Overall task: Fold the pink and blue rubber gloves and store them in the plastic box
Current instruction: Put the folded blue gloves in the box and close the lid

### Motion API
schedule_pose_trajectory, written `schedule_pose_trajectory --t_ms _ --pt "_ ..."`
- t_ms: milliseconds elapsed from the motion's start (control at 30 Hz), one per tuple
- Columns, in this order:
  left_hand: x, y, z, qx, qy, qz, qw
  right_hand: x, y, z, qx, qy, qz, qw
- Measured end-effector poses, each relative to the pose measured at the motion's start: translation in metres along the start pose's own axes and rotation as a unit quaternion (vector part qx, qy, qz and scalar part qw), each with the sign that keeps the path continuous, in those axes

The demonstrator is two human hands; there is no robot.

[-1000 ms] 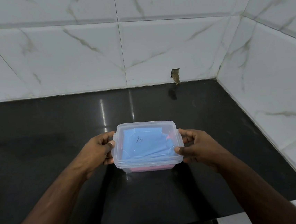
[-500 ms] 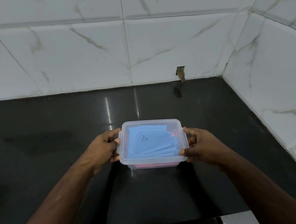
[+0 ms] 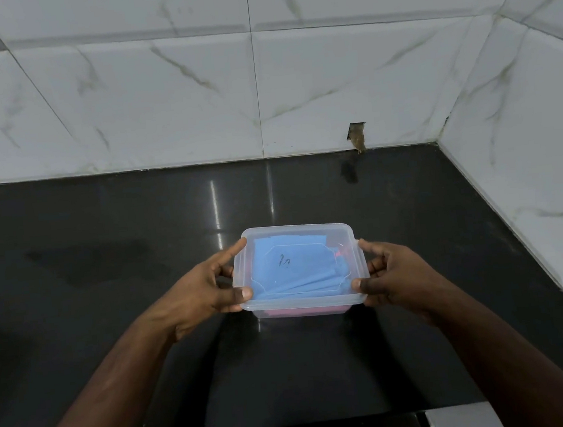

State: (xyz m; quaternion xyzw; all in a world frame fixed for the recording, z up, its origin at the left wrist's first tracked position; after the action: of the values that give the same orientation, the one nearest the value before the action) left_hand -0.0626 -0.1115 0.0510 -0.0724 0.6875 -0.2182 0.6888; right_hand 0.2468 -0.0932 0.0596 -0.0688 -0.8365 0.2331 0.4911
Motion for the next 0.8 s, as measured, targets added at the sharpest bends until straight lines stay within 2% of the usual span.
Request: schedule_pose_trajectory --t_ms 100,267,500,567,667,800 --pt "-0.002 0.000 0.001 0.003 0.019 -0.004 1.000 0.006 -0.002 -0.003 0.001 -0.019 -0.002 1.000" --pt "-0.003 0.002 0.001 0.007 0.034 -0.021 0.999 0.029 0.033 -0.016 -0.100 -0.003 -0.010 0.995" --pt "-0.001 0.001 -0.004 0.003 0.053 -0.025 0.998 0.034 0.068 -0.011 -0.153 -0.036 0.016 0.987" --pt "-0.005 0.002 -0.005 -0.013 0.109 -0.001 0.994 0.034 0.070 -0.012 -0.151 -0.034 0.019 0.988" --pt "-0.021 0.011 -0.007 -0.052 0.247 0.056 0.966 0.034 0.071 -0.011 -0.157 -0.046 0.019 0.986" --pt "-0.041 0.024 -0.003 -0.006 0.401 0.045 0.915 0.034 0.070 -0.011 -0.159 -0.068 0.010 0.985"
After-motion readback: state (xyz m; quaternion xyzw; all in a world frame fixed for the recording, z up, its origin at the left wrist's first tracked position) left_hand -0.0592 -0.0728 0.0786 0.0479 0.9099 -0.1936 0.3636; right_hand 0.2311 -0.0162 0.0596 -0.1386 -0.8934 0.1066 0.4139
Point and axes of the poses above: each hand's wrist, its own y-axis towards the middle knuckle, its own z-axis out of the palm, x = y × z, the point moved 3 cm from there along y, towards the middle knuckle, and after that the axes turned 10 degrees about -y, right-handed, at the moved point
